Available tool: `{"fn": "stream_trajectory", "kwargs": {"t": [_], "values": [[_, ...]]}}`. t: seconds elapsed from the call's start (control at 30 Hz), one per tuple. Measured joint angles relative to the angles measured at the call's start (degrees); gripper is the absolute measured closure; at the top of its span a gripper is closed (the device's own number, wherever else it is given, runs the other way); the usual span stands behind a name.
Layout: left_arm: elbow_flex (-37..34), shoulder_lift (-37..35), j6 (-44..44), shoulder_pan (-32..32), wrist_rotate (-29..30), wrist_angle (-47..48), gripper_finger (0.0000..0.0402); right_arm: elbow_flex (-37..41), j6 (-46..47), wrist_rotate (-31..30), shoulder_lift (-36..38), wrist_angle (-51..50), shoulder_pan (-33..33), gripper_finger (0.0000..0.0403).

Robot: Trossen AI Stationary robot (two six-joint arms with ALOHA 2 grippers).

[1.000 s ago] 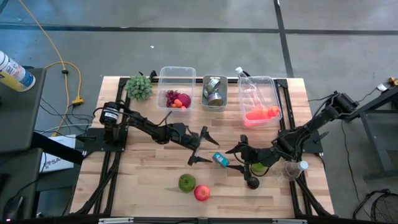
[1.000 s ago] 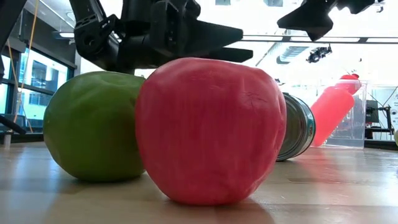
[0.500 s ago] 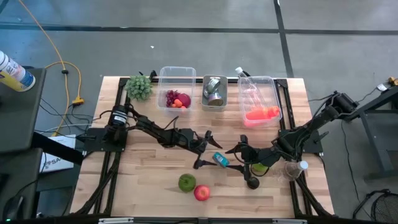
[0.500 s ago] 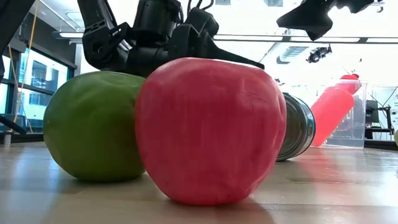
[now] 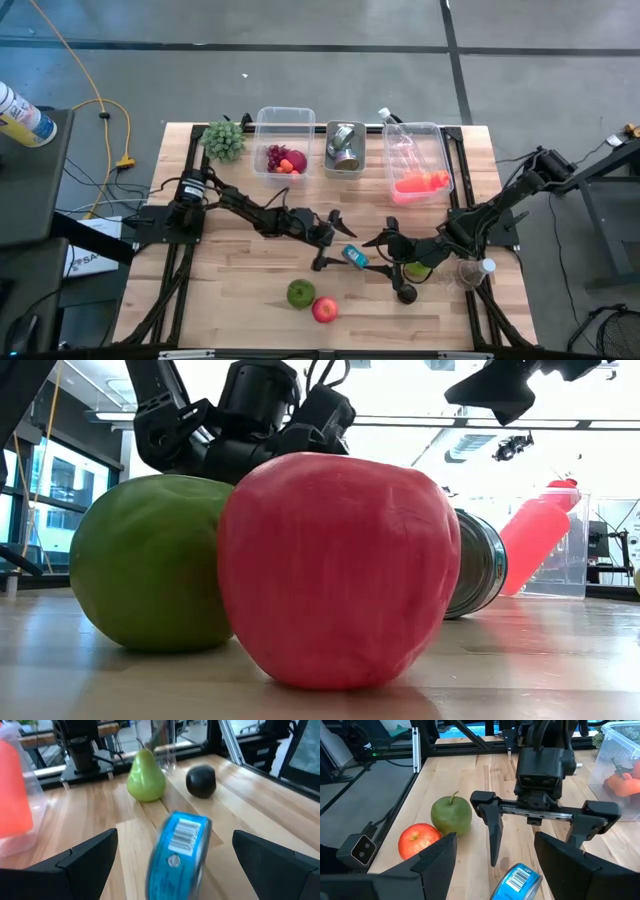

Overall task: Pick & Place Food Item
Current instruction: Put the light blue tuna can into the white bin

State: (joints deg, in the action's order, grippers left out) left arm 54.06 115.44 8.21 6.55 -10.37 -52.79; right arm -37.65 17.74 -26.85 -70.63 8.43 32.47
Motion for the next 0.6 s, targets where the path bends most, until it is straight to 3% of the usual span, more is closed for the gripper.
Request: {"fn": "stream_trajectory", "kwargs": {"t": [0.33, 0.6], "values": [[3.1, 0.0, 0.9, 0.8, 4.8, 9.7, 0.0022, 0.0, 0.1, 0.0, 0.0, 0.2, 0.0, 0.0144], [3.8, 0.0, 0.0, 0.8, 1.9, 11.4, 0.0051, 0.0, 0.2, 0.0, 0.0, 0.4, 0.0, 0.0144]]}}
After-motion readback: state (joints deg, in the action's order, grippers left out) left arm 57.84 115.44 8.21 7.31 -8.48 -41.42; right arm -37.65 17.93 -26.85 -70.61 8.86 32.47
